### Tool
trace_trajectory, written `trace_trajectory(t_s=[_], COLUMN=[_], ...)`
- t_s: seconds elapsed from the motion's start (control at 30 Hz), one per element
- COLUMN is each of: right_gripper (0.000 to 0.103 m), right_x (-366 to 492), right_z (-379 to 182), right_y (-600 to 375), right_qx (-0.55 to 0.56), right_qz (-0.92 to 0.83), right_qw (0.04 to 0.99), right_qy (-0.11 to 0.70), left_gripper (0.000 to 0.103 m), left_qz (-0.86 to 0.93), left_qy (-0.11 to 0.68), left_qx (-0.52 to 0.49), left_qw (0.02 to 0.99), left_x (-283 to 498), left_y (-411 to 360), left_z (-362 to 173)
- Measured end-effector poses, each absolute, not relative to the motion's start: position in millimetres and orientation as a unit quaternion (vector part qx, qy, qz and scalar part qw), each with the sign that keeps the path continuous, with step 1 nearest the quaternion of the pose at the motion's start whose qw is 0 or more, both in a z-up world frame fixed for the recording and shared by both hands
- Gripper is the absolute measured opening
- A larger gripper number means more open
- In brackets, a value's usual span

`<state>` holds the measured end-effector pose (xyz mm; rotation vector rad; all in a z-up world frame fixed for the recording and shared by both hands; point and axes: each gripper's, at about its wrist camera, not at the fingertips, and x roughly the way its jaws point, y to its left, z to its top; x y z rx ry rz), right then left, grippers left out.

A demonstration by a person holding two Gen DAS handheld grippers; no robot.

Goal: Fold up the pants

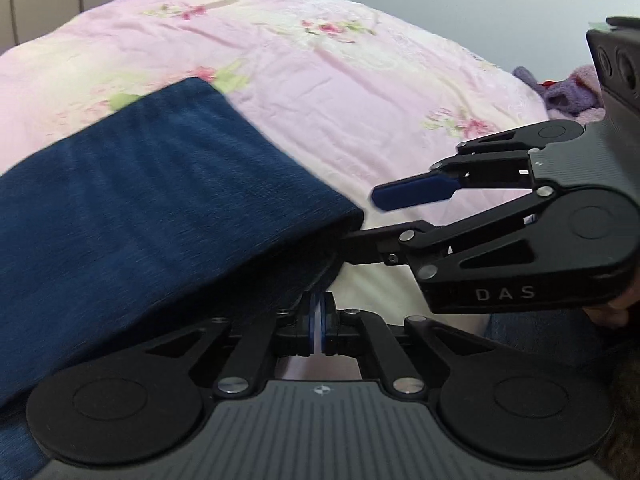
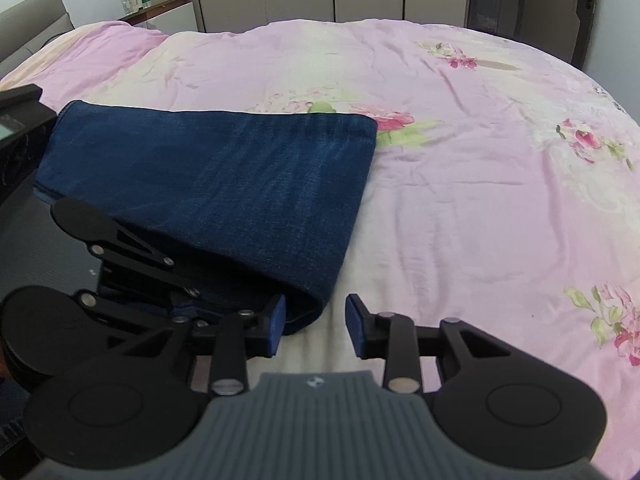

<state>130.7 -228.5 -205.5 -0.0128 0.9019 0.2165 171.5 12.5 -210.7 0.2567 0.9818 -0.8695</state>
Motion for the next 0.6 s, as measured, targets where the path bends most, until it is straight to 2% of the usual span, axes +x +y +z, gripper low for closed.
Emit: trace_trajectory(t_s=[0.03, 0.1, 0.3, 0.37, 0.43, 0.47, 0.53, 0.57, 0.6], right_gripper=[0.049, 0.051, 0.05, 0.044, 0.043, 0.04, 0.02, 0.016, 0.008], right_x=[132, 135, 160, 160, 155, 153, 146, 143, 142], right_z=[-207, -209, -236, -238, -232, -229, -225, -224, -225], right_y=[-225, -219, -214, -222, -232, -234, -231, -228, -224], right_qx=[-0.008, -0.002, 0.051, 0.089, 0.125, 0.131, 0.117, 0.103, 0.084], right_qz=[0.1, 0.09, 0.037, 0.015, 0.002, -0.002, 0.001, 0.003, 0.007], right_qw=[0.895, 0.899, 0.882, 0.886, 0.893, 0.895, 0.902, 0.904, 0.903], right_qy=[0.434, 0.429, 0.467, 0.454, 0.432, 0.425, 0.416, 0.415, 0.421], left_gripper=[0.004, 0.005, 0.006, 0.006, 0.006, 0.006, 0.006, 0.006, 0.006], left_qz=[-0.385, -0.351, -0.249, -0.238, -0.227, -0.221, -0.208, -0.204, -0.201], left_qy=[0.457, 0.457, 0.494, 0.501, 0.507, 0.51, 0.517, 0.523, 0.528], left_qx=[0.12, 0.114, 0.116, 0.111, 0.104, 0.105, 0.113, 0.114, 0.111], left_qw=[0.793, 0.809, 0.825, 0.825, 0.825, 0.825, 0.822, 0.82, 0.818], left_x=[172, 174, 191, 192, 196, 198, 201, 202, 205], left_y=[20, 36, 78, 90, 98, 100, 103, 105, 108], left_z=[-206, -199, -200, -202, -204, -205, -209, -211, -213])
